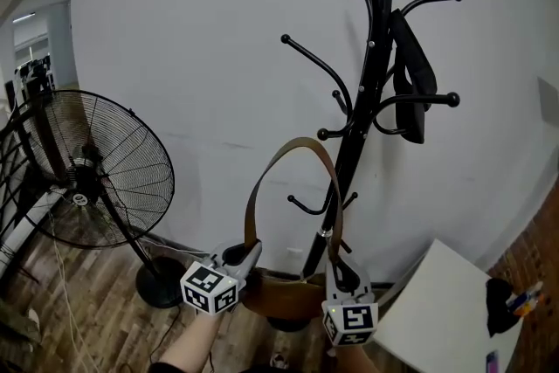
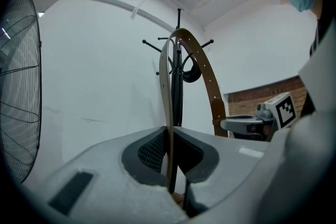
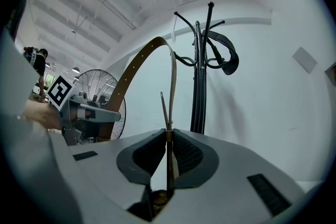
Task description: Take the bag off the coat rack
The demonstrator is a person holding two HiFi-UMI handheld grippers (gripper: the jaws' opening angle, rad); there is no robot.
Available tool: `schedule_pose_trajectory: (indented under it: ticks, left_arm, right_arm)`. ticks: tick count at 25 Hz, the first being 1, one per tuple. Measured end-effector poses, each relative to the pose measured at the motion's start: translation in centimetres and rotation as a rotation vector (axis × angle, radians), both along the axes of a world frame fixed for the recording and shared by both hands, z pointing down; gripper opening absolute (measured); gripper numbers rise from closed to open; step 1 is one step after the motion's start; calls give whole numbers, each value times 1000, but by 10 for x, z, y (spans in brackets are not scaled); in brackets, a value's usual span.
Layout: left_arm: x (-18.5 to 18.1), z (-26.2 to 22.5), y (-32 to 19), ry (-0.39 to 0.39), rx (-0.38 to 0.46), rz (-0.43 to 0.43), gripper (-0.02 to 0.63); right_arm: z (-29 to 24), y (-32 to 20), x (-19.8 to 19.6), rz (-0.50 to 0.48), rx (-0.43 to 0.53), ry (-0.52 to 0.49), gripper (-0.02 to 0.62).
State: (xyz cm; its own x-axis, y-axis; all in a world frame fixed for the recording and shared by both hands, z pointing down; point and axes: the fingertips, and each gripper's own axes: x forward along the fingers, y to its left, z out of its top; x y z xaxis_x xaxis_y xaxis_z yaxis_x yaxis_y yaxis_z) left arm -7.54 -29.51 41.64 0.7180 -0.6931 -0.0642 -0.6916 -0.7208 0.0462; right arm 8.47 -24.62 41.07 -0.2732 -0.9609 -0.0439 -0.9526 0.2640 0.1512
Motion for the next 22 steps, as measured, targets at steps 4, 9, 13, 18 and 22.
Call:
schedule_pose_trajectory:
  ticks: [4, 9, 13, 18, 22]
  left_arm:
    - [-12, 8, 18, 10, -18, -15, 12]
    - [-27, 18, 43, 24, -41, -21, 12]
    - [-37, 26, 64, -2, -49, -32, 12]
    - [-53, 39, 90, -18, -67, -57, 12]
    - [-64, 48, 111, -10, -83, -64, 12]
  right_arm:
    - [7, 16, -8, -11, -11, -10, 43]
    - [18, 36, -21, -27, -36, -13, 43]
    - [24, 52, -33, -42, -51, -21, 43]
    - [34, 70, -49, -62, -68, -30, 43]
    - [44, 86, -60, -73, -85, -40, 43]
